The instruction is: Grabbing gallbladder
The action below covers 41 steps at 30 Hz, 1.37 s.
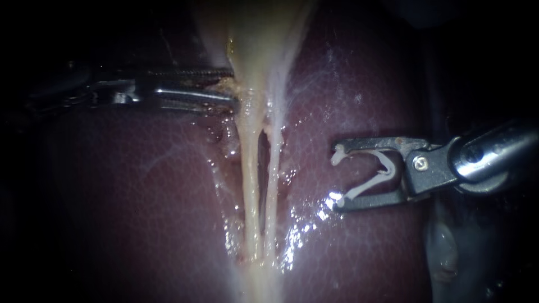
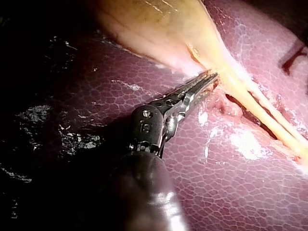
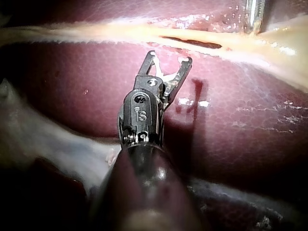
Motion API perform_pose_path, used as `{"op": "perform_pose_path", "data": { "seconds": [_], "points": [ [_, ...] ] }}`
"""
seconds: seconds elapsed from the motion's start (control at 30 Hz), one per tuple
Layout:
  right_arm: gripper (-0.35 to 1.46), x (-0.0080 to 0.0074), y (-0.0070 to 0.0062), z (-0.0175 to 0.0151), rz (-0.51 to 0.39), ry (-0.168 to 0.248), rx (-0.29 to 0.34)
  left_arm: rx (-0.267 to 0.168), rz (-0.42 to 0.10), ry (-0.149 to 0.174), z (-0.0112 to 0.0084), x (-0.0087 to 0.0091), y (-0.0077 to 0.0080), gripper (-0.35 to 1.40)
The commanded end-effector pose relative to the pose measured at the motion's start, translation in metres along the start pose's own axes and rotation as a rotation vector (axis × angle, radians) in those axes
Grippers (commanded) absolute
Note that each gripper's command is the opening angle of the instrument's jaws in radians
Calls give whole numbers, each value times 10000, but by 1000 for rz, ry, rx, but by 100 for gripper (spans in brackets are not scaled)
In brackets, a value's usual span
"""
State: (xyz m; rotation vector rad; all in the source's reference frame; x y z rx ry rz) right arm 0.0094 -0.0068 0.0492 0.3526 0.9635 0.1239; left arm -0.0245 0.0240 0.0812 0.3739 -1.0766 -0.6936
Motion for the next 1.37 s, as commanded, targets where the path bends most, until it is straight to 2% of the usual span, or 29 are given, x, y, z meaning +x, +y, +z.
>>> {"op": "perform_pose_path", "data": {
  "seconds": [0.03,0.23,0.37,0.57,0.67,0.8,0.87,1.37],
  "points": [
    [50,0,0,0,0,0,0,2,2,-1,-2,0,-1,-35],
    [50,0,0,-1,0,0,0,16,-24,21,-11,-4,-5,-35],
    [50,-1,0,-1,0,0,0,19,-28,21,-17,-11,-11,-35],
    [50,-1,0,-1,0,0,0,34,-46,25,-41,-41,-17,-35],
    [50,-1,0,-1,0,0,0,37,-65,9,-59,-61,-20,-35],
    [50,-1,0,-1,0,0,0,30,-58,-12,-79,-84,-23,-35],
    [50,-1,0,-1,0,0,0,30,-50,-17,-84,-90,-24,-35],
    [50,-1,1,-1,0,0,0,27,-51,-20,-84,-89,-26,-35]
  ]
}}
